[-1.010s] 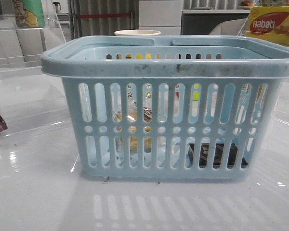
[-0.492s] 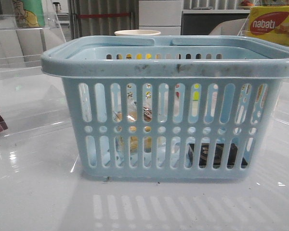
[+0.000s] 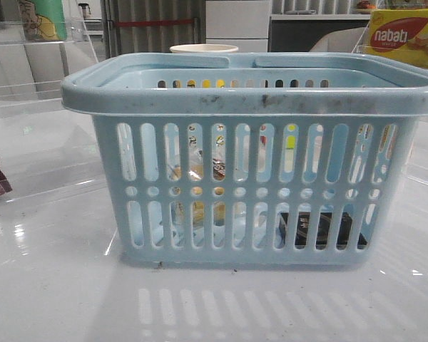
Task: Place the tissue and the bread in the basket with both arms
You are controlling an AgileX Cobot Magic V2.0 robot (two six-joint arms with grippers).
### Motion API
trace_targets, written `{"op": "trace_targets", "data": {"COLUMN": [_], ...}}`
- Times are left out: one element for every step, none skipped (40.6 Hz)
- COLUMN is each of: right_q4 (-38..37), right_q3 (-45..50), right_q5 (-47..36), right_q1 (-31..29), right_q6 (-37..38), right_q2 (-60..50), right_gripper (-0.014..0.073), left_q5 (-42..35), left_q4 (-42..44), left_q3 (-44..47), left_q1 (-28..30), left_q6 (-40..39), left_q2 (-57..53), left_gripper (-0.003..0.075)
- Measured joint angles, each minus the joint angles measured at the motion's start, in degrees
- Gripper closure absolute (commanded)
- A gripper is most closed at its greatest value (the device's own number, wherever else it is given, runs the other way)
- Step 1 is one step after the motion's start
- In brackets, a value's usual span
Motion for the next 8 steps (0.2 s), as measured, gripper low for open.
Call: {"op": "trace_targets", "data": {"right_q4": [-0.37, -0.87, -1.36, -1.63, -1.77, -1.85, -1.9, -1.99], "right_q3": [0.0, 0.0, 0.0, 0.0, 0.0, 0.0, 0.0, 0.0], "right_q5": [0.0, 0.0, -0.11, -0.1, -0.1, -0.1, -0.1, -0.1], "right_q1": [0.0, 0.0, 0.0, 0.0, 0.0, 0.0, 0.0, 0.0], "right_q6": [0.0, 0.0, 0.0, 0.0, 0.0, 0.0, 0.0, 0.0], "right_q2": [0.0, 0.0, 0.0, 0.0, 0.0, 0.0, 0.0, 0.0], "right_gripper": [0.0566, 0.0566, 0.0566, 0.0566, 0.0566, 0.0566, 0.0566, 0.0566], "left_q5": [0.0, 0.0, 0.0, 0.0, 0.0, 0.0, 0.0, 0.0], "left_q4": [0.0, 0.0, 0.0, 0.0, 0.0, 0.0, 0.0, 0.0], "left_q3": [0.0, 0.0, 0.0, 0.0, 0.0, 0.0, 0.0, 0.0], "left_q1": [0.0, 0.0, 0.0, 0.0, 0.0, 0.0, 0.0, 0.0], "left_q6": [0.0, 0.0, 0.0, 0.0, 0.0, 0.0, 0.0, 0.0], "left_q2": [0.0, 0.0, 0.0, 0.0, 0.0, 0.0, 0.0, 0.0], "left_gripper": [0.0627, 0.0627, 0.0627, 0.0627, 0.0627, 0.0627, 0.0627, 0.0627]}}
